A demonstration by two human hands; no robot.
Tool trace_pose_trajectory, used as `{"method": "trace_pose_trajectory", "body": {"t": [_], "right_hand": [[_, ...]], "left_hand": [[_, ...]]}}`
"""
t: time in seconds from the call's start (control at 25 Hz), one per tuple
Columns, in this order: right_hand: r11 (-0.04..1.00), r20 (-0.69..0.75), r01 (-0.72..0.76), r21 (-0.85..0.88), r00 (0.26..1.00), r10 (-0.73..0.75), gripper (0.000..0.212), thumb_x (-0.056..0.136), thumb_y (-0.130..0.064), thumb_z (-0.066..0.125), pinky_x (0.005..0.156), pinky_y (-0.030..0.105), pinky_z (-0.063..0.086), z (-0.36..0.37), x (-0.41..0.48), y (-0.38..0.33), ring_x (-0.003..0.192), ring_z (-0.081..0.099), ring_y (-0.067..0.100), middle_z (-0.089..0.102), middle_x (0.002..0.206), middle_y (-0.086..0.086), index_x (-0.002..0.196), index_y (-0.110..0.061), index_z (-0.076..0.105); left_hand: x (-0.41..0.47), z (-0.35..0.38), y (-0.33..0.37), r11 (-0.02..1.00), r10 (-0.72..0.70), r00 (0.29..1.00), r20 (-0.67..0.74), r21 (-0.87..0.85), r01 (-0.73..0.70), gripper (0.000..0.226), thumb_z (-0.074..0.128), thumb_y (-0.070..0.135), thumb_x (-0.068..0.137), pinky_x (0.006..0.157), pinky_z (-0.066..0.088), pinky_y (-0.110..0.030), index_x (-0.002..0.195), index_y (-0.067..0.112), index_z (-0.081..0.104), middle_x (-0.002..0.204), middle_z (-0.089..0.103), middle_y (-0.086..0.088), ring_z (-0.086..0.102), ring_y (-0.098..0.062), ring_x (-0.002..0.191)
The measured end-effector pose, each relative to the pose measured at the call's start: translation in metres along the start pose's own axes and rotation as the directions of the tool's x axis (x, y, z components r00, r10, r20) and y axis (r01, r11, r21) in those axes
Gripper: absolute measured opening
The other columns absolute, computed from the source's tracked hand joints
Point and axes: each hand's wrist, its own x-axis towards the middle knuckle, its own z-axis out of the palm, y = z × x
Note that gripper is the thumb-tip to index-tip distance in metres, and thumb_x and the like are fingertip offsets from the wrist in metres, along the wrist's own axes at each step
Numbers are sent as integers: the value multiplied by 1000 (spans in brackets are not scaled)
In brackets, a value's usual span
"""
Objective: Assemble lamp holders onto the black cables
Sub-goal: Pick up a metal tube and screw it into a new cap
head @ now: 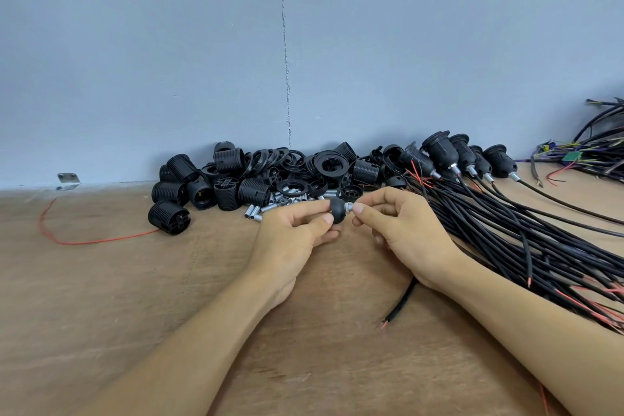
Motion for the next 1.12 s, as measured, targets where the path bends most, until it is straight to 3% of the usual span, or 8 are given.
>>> {"method": "trace_pose_trajectory", "body": {"t": [0.24, 0.44, 0.6, 0.68, 0.8, 0.96, 1.0, 1.12], "right_hand": [[993, -24, 4, -120, 1000, -7, 23, 95, -38, 66, 60, 34, 41, 1, 0, 0, 51, 45, 13, 74, 71, -1, 80, -21, 69], [965, -42, 45, -257, 997, -58, 41, 98, -45, 57, 54, 10, 38, 2, -1, -2, 49, 51, -2, 68, 59, -4, 69, -18, 66], [953, -39, 43, -299, 998, -58, 55, 101, -54, 45, 56, 10, 38, 3, -3, -6, 49, 52, -1, 65, 55, -2, 64, -17, 63], [964, -44, 46, -261, 997, -59, 45, 98, -56, 48, 61, 17, 40, 2, -4, -7, 50, 53, -2, 69, 64, -2, 75, -21, 65], [981, -4, 60, -183, 998, -62, 16, 96, -40, 62, 68, 27, 42, 1, -4, -7, 54, 54, -1, 72, 79, -1, 91, -25, 66], [952, -22, 51, -302, 998, -61, 49, 102, -50, 45, 65, 23, 39, 1, -2, -7, 50, 52, 0, 71, 64, -1, 75, -17, 69], [958, -20, 46, -284, 998, -54, 49, 102, -52, 44, 65, 24, 40, 0, -2, -7, 49, 52, 1, 72, 66, -1, 78, -17, 69], [973, 35, 67, -223, 998, -61, 22, 98, -42, 59, 64, 24, 41, -2, -3, -5, 52, 52, 1, 72, 77, -2, 90, -22, 67]], "left_hand": [[0, -1, 0, 997, 41, 999, 35, 64, -43, 47, 66, -6, 92, 76, 59, -20, 76, 35, 83, 85, 79, 4, 77, -17, 90], [-1, -1, -1, 994, 77, 995, 71, 71, -82, 49, 64, -7, 93, 77, 59, -20, 78, 35, 83, 93, 80, 1, 76, -16, 91], [0, -2, -1, 997, 66, 993, 95, 31, -69, 41, 64, -8, 93, 78, 59, -20, 84, 26, 84, 97, 80, -4, 76, -17, 92], [1, -2, -1, 998, 61, 994, 88, 12, -62, 40, 64, -7, 92, 78, 58, -20, 84, 26, 84, 97, 80, -5, 77, -18, 91], [2, -2, -2, 999, 52, 996, 77, 1, -52, 39, 65, -7, 92, 78, 59, -20, 83, 25, 84, 96, 80, -5, 77, -18, 91], [2, -1, -2, 998, 57, 995, 77, 10, -58, 44, 65, -7, 92, 79, 58, -20, 80, 31, 84, 95, 80, -2, 76, -17, 93], [2, -1, -2, 998, 57, 996, 73, 5, -58, 44, 65, -7, 92, 79, 58, -20, 80, 30, 84, 94, 80, -3, 76, -17, 92], [3, -2, -2, 999, 51, 997, 58, -21, -50, 40, 65, -8, 92, 77, 59, -21, 81, 26, 84, 94, 80, -6, 77, -19, 89]]}}
